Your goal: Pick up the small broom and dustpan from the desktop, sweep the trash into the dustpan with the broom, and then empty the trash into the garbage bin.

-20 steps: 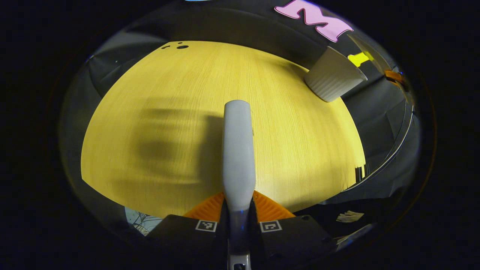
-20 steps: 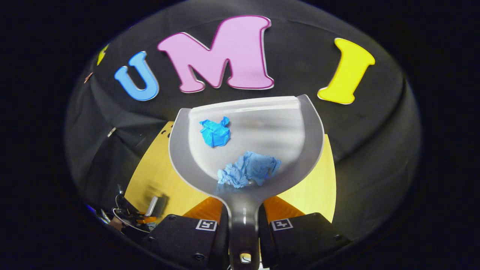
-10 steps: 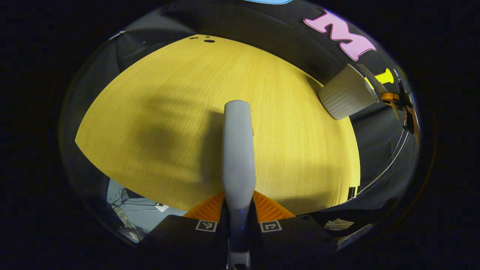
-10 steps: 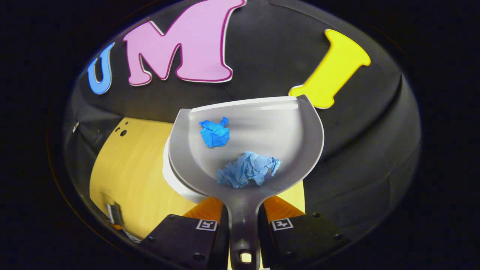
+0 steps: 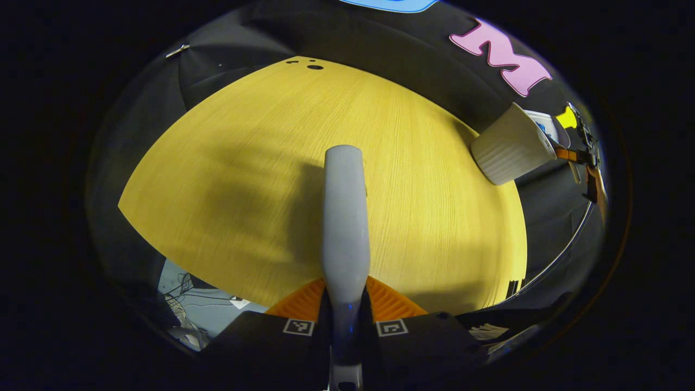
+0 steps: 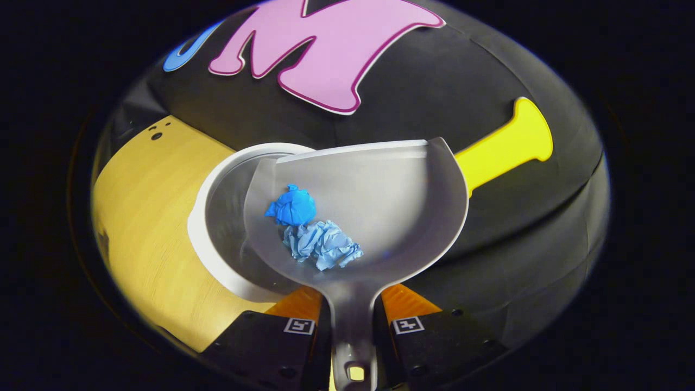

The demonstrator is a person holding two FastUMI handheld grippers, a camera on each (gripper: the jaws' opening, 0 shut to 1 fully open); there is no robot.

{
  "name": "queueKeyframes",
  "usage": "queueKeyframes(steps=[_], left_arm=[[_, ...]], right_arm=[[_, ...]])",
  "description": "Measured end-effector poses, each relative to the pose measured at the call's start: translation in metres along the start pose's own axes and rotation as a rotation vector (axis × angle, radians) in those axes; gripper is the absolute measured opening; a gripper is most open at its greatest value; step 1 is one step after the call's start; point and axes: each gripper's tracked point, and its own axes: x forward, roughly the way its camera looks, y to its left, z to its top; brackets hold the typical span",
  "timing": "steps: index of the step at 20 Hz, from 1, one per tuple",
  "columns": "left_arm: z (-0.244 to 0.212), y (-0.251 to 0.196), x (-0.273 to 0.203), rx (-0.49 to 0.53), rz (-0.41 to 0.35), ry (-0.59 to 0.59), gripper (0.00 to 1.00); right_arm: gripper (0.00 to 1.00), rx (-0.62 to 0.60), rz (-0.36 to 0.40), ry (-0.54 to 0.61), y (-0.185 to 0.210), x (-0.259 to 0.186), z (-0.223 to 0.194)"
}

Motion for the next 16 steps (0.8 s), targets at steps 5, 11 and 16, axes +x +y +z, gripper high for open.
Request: queueKeyframes(steps=[5, 11, 16], left_arm=[[-0.001, 0.006, -0.003, -0.038, 0.018, -0.016, 0.27], [-0.014, 0.015, -0.005, -0.058, 0.042, 0.004, 0.27], [-0.018, 0.016, -0.005, -0.072, 0.047, 0.006, 0.27]], right_arm=[[0.37, -0.236, -0.100, -0.027, -0.013, -0.004, 0.010], [0.37, -0.478, -0.210, -0.038, -0.034, -0.017, 0.020], [0.37, -0.637, -0.271, -0.037, -0.064, -0.048, 0.017]])
